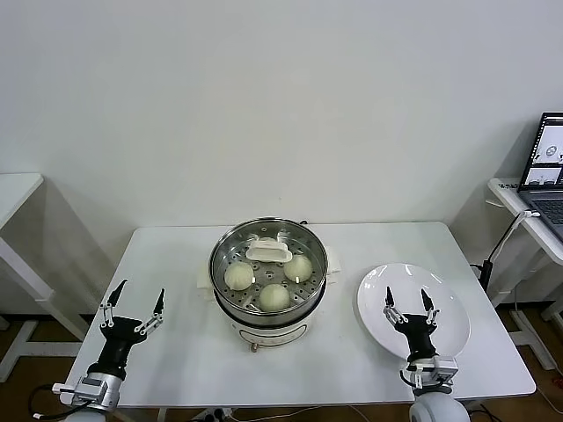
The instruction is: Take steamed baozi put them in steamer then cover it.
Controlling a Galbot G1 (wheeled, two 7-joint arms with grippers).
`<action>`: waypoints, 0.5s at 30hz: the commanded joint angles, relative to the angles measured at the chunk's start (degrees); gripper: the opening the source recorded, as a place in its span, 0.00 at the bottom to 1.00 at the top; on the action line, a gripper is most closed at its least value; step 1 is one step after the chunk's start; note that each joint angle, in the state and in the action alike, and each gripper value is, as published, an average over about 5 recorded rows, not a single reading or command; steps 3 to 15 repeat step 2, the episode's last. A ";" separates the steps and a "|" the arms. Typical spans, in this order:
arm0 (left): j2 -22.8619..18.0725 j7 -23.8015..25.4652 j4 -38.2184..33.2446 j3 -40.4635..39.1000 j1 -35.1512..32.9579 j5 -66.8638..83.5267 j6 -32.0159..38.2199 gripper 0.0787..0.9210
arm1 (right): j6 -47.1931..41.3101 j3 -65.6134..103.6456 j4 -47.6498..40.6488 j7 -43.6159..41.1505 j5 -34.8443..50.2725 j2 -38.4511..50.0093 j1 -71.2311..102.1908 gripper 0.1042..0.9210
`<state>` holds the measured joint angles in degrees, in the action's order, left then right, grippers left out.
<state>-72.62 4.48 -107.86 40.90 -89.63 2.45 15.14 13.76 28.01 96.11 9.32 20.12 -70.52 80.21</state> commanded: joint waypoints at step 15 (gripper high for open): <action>-0.08 -0.22 0.90 -0.01 -1.06 0.62 2.19 0.88 | 1.76 0.07 -0.15 -0.13 -0.36 -0.85 0.44 0.88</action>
